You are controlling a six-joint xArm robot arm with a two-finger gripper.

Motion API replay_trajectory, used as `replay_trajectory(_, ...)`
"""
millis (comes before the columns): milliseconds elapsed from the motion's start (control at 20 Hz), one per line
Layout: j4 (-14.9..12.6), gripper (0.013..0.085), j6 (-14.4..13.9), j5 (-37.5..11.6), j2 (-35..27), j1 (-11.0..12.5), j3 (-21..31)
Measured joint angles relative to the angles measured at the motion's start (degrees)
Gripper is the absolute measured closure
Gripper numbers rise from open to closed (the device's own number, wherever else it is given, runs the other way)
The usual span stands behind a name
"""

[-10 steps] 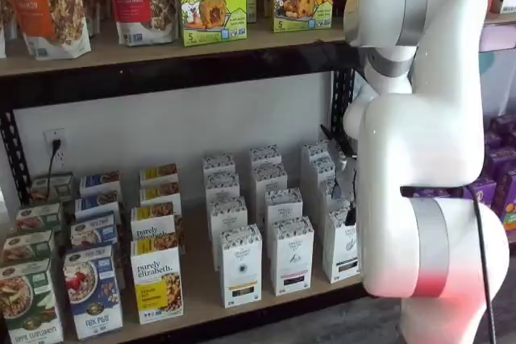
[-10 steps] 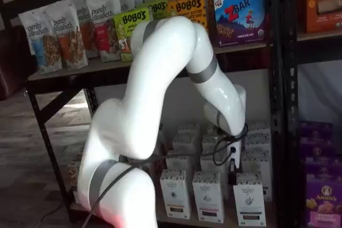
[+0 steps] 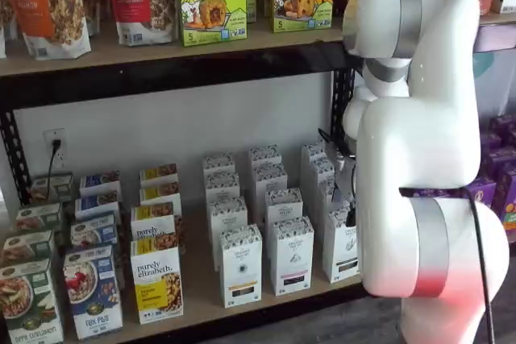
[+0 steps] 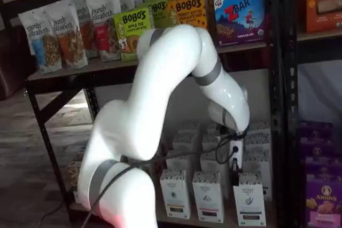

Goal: Pick up the white box with a green strip in the middle, on the bottom shelf, the sixth box from the left

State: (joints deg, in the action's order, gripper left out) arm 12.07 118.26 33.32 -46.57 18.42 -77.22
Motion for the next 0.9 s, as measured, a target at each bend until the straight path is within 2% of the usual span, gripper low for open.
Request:
replay_trajectory(550,-4.61,0.0130,-3.52,0.39,-8.83,0.47,-10.36)
replay_trajectory(900,-6.26,0.0130,-5.14,2.42,-14.44,0.36,-18.16)
